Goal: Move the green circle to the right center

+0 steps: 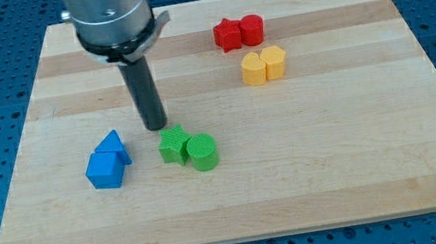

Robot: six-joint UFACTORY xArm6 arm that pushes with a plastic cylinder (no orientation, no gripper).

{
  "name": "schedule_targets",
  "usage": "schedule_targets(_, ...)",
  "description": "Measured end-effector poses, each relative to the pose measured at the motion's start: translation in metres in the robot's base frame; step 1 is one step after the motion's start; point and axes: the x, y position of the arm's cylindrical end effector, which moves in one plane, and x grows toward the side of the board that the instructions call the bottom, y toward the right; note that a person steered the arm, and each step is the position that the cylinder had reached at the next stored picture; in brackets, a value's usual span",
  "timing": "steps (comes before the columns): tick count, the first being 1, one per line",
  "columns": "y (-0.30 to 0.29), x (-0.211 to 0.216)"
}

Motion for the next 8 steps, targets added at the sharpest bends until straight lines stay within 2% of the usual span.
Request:
schedule_targets(1,0.014,0.052)
schedule_targets(3,0.058,0.070)
schedule_targets(5,0.064,0.082)
schedule_targets(8,0.178,0.096)
